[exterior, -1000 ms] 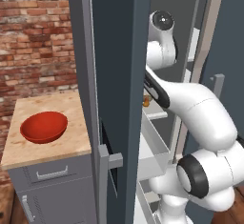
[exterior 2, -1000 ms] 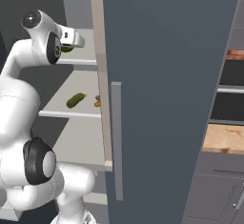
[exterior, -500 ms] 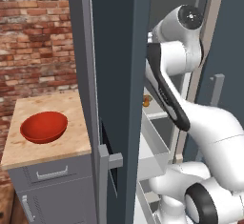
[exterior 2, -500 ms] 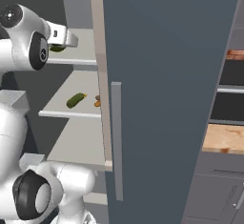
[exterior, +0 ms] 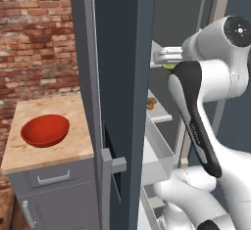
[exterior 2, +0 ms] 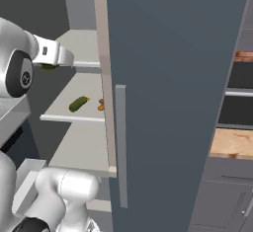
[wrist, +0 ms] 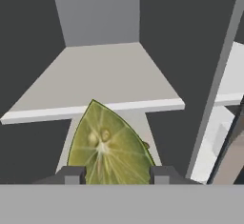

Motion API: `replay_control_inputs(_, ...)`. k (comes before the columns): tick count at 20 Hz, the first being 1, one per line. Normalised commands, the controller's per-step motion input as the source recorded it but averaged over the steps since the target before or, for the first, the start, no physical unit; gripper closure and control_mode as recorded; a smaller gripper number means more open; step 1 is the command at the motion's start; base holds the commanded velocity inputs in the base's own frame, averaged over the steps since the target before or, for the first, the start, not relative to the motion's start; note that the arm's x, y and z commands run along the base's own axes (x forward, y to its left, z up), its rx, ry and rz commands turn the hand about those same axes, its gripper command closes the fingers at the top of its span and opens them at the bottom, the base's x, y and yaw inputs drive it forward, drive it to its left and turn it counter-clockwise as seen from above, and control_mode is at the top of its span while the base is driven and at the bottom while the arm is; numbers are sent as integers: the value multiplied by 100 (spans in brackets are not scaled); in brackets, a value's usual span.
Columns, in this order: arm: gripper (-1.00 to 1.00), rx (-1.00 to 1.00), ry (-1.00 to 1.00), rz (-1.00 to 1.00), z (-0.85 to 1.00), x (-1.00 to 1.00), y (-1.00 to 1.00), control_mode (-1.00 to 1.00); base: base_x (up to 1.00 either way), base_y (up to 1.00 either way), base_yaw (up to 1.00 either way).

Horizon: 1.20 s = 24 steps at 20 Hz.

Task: Take the cucumber, mushroom, and lemon wedge from the freezer and place them in the bowl on the counter.

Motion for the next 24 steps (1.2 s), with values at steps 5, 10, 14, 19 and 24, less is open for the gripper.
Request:
replay_control_inputs(5, 100, 2, 0, -1, -35, -98, -20, -100, 0, 0, 0)
replay_control_inputs(10, 100, 0, 0, -6, -12, -63, 0, -100, 0, 0, 0)
replay_control_inputs(14, 100, 0, 0, -1, 0, -27, -4, -100, 0, 0, 0)
replay_control_inputs(19, 100, 0, 3, 0, 0, -27, -2, -100, 0, 0, 0)
replay_control_inputs(24, 100, 0, 8, 0, -1, -13, 0, -100, 0, 0, 0)
